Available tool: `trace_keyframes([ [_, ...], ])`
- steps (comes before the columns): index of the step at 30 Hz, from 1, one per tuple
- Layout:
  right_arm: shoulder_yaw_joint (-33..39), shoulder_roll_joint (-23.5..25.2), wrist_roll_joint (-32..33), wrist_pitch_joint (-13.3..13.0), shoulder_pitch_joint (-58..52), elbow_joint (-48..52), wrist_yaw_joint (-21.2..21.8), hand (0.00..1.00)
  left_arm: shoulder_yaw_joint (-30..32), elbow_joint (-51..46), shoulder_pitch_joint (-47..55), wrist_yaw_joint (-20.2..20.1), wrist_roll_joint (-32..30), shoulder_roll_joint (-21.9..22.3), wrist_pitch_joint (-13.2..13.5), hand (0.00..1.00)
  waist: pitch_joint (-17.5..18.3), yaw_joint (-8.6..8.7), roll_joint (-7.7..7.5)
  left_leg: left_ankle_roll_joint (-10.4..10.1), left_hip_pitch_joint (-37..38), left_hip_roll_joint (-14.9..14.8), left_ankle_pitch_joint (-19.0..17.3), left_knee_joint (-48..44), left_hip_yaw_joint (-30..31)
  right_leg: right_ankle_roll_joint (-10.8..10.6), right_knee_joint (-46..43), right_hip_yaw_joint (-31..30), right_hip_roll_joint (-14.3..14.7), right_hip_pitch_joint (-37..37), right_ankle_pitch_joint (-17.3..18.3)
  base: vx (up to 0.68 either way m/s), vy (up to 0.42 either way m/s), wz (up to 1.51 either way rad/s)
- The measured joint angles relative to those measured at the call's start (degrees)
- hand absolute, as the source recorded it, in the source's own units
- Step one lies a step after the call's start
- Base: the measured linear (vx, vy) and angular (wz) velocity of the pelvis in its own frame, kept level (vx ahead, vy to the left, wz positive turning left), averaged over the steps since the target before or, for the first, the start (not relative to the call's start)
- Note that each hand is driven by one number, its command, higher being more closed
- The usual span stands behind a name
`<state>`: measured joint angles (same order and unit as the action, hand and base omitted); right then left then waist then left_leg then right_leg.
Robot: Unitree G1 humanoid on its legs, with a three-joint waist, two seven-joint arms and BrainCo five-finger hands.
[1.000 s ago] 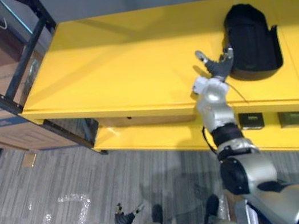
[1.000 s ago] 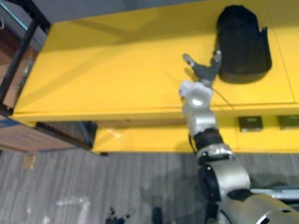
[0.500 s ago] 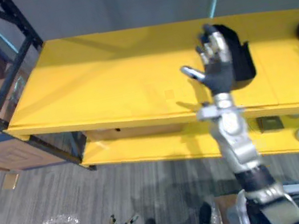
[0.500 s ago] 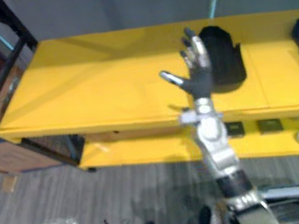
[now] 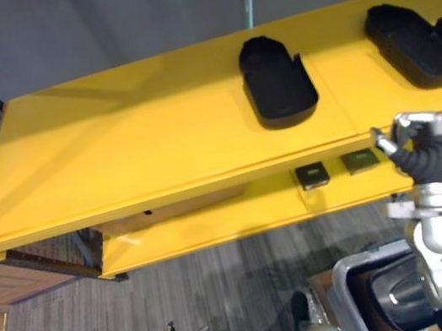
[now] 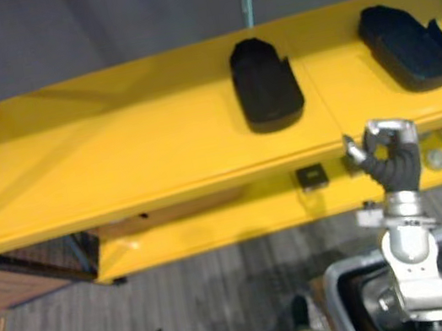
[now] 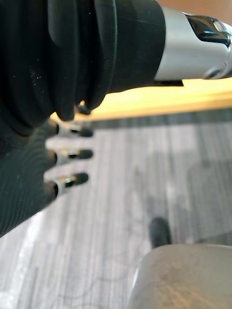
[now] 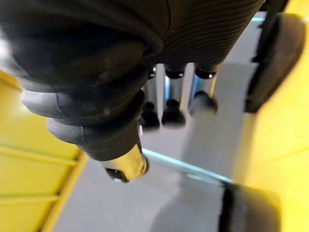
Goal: Walk over and take plastic housings, then place them on the shelf
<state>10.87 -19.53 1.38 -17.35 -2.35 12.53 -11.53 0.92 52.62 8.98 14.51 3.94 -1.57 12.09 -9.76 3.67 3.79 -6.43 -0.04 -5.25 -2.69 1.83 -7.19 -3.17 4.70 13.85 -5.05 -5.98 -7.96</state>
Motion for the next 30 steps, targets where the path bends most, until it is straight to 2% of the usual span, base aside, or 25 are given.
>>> trace_keyframes([
  [8,-5.73,-0.02,0.08,0.21,4.75,-6.57,0.57,1.0,-2.21,-0.14,-0.08,-0.04,0.08,-0.07,0.05,0.0,-1.34,-0.13,2.49,0.04,0.03,0.02,-0.23,-0.24,-0.17,-0.06,0.0,0.17,-0.15,0.21,0.0,0.0,0.0,0.0],
  [13,-10.14,0.2,0.08,0.32,9.74,-10.7,0.5,1.0,-2.23,-0.14,-0.09,-0.02,0.09,-0.08,0.07,0.0,-1.31,-1.28,2.74,0.04,0.02,-0.04,-0.23,-0.25,0.0,-0.06,0.0,0.38,-0.13,0.32,0.0,0.0,0.0,0.01],
  [20,-12.73,2.09,0.11,0.44,13.57,-14.94,0.6,1.0,-2.2,-0.17,-0.1,0.02,0.53,-0.08,0.08,0.0,-1.34,-1.63,2.8,0.03,0.08,-0.01,-0.23,-0.24,0.77,-0.1,0.0,1.62,-0.3,1.11,0.01,0.01,0.0,0.09],
  [30,-15.23,4.08,0.02,2.68,18.91,-20.54,0.31,1.0,-2.22,-0.55,-0.21,0.06,0.64,0.04,0.08,0.0,-1.9,-2.81,3.82,0.02,0.32,-0.01,-0.21,-0.36,1.27,-0.11,0.0,2.03,-0.36,1.7,0.01,0.0,-0.001,0.01],
])
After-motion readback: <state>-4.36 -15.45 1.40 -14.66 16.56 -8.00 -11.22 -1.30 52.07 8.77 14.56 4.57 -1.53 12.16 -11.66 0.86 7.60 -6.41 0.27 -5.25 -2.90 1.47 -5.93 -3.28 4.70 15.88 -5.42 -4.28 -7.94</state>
